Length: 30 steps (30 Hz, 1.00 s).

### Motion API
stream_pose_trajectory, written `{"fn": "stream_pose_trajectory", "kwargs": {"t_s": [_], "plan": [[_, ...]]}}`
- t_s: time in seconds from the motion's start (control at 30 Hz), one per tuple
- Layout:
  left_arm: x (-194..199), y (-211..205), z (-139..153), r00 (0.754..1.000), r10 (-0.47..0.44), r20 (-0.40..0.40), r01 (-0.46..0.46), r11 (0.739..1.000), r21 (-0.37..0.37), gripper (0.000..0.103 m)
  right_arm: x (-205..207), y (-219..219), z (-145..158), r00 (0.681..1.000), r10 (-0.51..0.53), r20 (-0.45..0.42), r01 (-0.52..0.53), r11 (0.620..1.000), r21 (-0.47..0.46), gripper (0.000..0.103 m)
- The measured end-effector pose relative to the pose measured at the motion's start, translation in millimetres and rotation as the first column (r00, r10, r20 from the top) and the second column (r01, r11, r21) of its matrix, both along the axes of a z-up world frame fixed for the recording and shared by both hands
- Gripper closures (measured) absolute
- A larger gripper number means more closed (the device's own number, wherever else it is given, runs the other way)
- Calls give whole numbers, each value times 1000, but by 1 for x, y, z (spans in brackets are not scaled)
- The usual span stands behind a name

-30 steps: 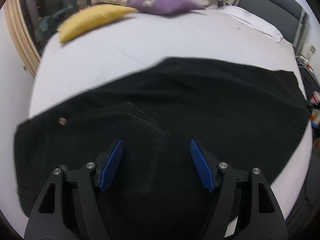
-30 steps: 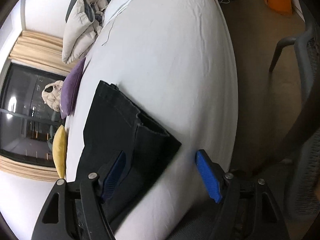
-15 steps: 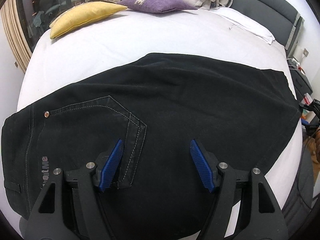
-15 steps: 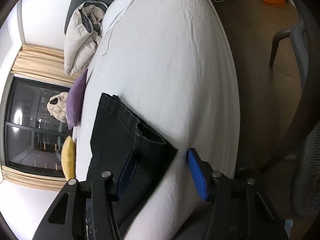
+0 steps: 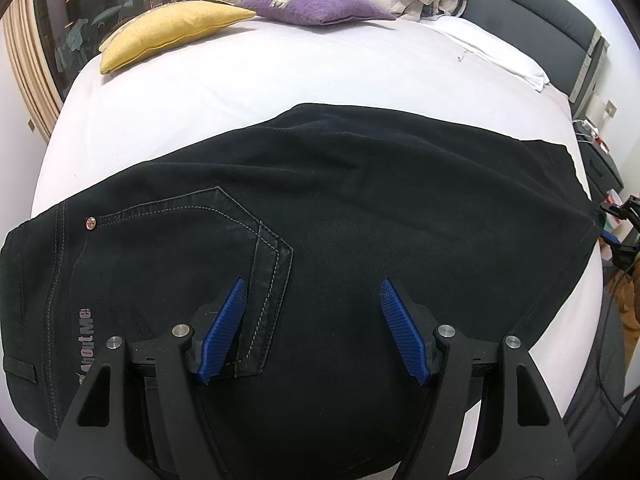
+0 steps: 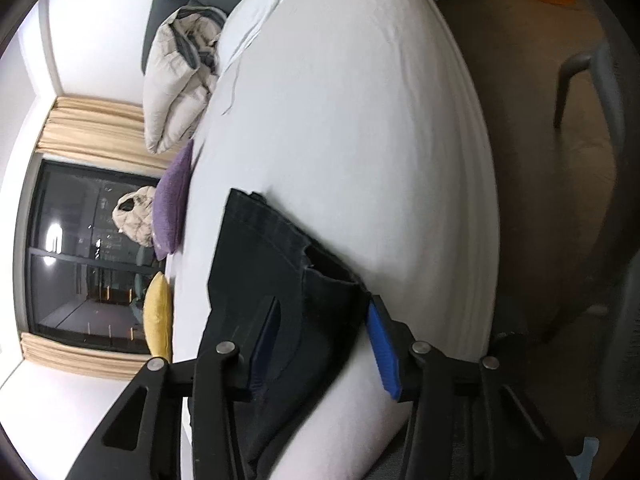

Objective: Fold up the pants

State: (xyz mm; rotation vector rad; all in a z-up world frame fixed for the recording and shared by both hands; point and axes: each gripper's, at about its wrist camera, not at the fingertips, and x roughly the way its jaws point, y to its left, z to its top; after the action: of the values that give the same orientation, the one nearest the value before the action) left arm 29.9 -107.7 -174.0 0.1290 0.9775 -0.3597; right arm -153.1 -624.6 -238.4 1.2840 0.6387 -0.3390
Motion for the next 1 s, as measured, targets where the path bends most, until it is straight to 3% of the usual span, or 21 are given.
{"fn": "stream_pose_trajectory", "kwargs": {"t_s": [0.5,0.57,0.63,0.73,1.0], "plan": [[8,5,-1,1000,10,-13,-10,1000,-16,34,0,-5,-23,994,-47,94,39,996,82,58],[11,6,2,1000,22,-18,-22,999,-38,34,-1,-5,-24,993,-43,110,34,996,83,78],[14,4,7,1000,11,-23,-13,997,-80,34,-2,-6,-25,995,-43,92,36,996,80,88],[17,-7,13,1000,-9,-14,8,996,-91,34,-2,-4,-20,995,-44,93,39,998,54,90],[38,-34,9,995,-51,-86,36,984,-173,34,3,4,-4,997,-49,63,51,998,-26,91]]}}
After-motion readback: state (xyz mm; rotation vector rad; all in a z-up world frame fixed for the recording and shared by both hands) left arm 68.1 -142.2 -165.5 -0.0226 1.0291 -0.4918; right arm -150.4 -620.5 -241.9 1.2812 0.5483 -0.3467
